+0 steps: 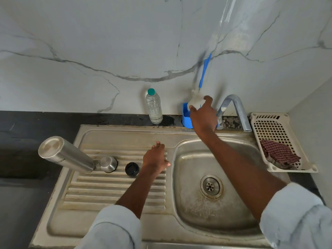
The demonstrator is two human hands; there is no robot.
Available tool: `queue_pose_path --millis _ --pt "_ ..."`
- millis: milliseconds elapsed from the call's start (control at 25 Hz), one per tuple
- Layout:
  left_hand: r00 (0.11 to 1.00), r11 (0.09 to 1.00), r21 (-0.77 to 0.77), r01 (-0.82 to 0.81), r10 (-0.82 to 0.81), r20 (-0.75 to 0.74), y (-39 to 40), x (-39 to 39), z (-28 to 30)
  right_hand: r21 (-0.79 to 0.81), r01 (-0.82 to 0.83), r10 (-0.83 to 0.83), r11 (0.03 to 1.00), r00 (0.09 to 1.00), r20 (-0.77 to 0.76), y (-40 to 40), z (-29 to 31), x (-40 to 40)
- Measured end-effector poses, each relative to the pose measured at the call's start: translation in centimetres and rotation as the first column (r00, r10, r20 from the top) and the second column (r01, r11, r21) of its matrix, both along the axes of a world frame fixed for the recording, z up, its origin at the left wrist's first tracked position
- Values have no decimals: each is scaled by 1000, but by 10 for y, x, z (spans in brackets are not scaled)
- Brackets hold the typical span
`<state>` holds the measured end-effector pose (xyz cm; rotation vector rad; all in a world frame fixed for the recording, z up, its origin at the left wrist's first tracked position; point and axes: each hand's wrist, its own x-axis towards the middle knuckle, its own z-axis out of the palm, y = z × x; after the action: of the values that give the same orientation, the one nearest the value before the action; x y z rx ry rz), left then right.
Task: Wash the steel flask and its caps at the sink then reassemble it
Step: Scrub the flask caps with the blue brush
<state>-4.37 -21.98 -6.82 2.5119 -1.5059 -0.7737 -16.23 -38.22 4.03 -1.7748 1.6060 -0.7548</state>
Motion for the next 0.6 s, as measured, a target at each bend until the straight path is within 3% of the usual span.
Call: queue_pose_path --millis 80,160,280,360,440,600 --pt "983 988 -112 -103 85 -160 7 5 7 -9 15 -15 1000 999 40 31 -6 -8" --pt "979 943 -294 -155 108 -170 23 4 12 -12 52 -51 999 997 61 59 -19 -19" --pt "952 802 -524 -288 183 -243 57 -11 20 46 63 -65 997 996 56 86 -36 -34" --pt "872 700 -540 -468 267 -409 71 -25 23 68 -11 8 998 999 47 93 -36 -35" --pt "792 671 -482 -563 273 -545 73 -34 23 70 -68 65 995 997 53 85 -30 -25" --pt "783 692 -442 -571 295 -548 80 -47 22 43 30 -32 999 998 53 36 -12 -5"
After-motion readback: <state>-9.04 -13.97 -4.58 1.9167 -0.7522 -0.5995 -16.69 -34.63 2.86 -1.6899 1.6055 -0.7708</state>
